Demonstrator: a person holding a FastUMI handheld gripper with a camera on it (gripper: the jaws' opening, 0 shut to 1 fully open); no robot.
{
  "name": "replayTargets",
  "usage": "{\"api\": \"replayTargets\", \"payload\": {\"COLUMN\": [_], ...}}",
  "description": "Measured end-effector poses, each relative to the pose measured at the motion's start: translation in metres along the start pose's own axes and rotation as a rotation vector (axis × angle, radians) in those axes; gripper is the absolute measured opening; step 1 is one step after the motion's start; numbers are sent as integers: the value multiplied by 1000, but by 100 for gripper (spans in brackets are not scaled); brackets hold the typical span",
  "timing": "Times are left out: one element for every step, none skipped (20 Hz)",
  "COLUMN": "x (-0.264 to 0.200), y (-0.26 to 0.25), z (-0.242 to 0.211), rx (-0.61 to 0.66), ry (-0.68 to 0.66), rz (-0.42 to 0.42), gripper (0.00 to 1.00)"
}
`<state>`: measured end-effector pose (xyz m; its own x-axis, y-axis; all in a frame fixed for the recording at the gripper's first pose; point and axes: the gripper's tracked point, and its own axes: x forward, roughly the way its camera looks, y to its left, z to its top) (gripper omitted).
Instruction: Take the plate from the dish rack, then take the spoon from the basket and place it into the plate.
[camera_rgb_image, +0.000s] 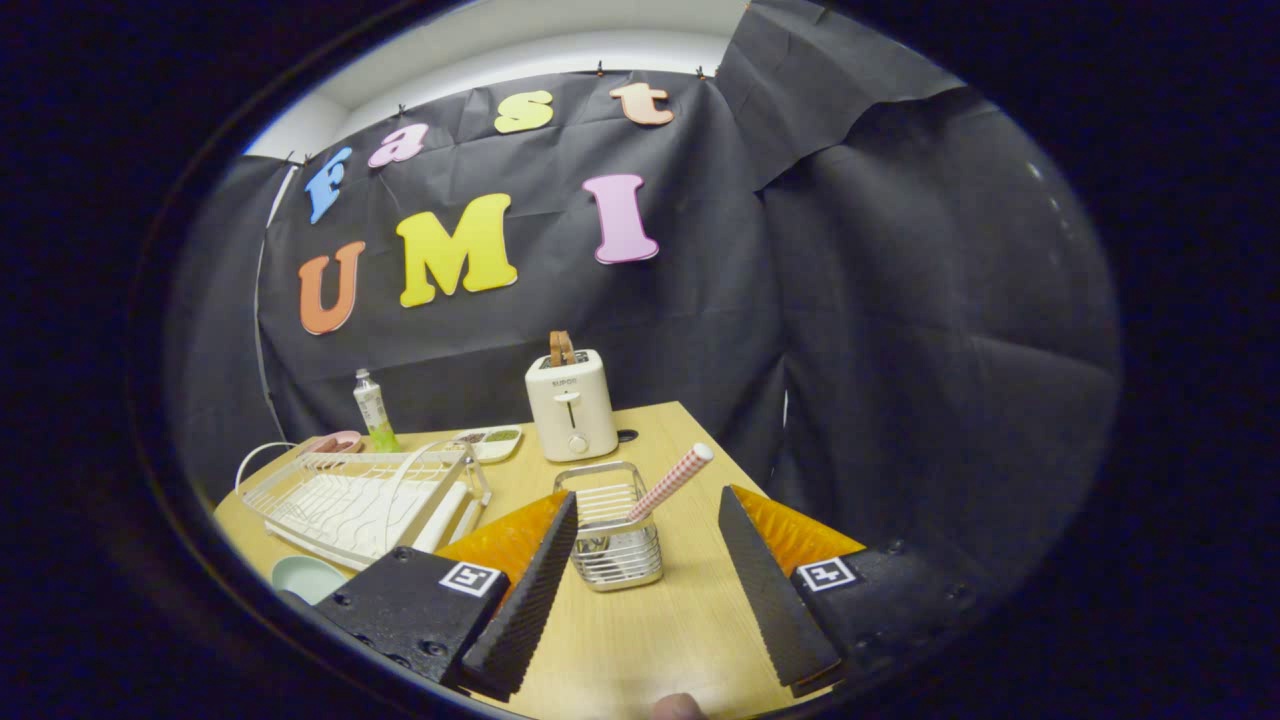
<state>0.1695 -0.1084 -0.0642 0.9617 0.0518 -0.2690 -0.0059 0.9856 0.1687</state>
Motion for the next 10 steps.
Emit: {"api": "replayTargets", "payload": {"x": [12,22,32,42,50,57,63,67,67,67], "y": [-3,-6,-7,-8,-8,-7,-7,-4,-1,0], "z": [0,0,-2,-3,-3,-3,-3,-1,2,5], "rx": [5,7,12,24,39,49,54,59,53,39], "ry": [3,12,24,36,47,58,67,70,70,67], "rz": [15,26,40,53,70,81,92,104,121,128], "gripper": [92,90,88,86,84,81,78,70,65,60]}}
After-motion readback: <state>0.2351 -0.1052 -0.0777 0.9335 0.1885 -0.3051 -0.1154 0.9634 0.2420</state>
